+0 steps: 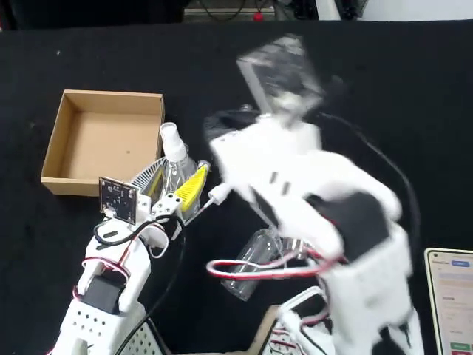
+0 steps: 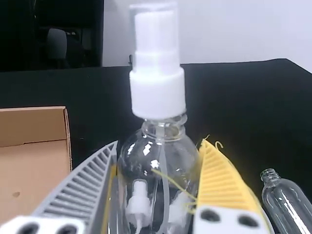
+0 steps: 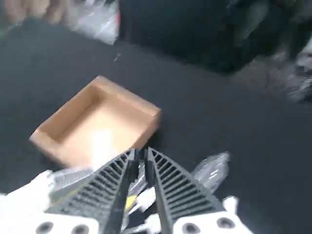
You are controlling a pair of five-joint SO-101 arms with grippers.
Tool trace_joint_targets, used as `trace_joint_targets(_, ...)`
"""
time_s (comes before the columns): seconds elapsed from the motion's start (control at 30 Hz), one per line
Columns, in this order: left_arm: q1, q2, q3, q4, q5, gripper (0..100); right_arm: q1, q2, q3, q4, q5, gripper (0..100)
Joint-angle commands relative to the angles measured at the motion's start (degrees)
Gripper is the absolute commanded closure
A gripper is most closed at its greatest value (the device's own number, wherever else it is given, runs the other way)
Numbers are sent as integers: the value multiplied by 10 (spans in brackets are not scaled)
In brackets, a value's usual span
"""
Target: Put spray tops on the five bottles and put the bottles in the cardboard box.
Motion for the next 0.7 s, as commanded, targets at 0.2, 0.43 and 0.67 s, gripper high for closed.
trace_joint_targets(0.2, -95, -5, -65, -39, -3, 840, 66, -192, 383, -199, 26, 973)
trace_joint_targets(0.43, -265, 2, -167, -40, -4, 837, 66, -281, 572, -335, 10, 973)
trace_joint_targets(0.67, -295, 156, -284, -128, -19, 837, 65, -326, 688, -407, -62, 973)
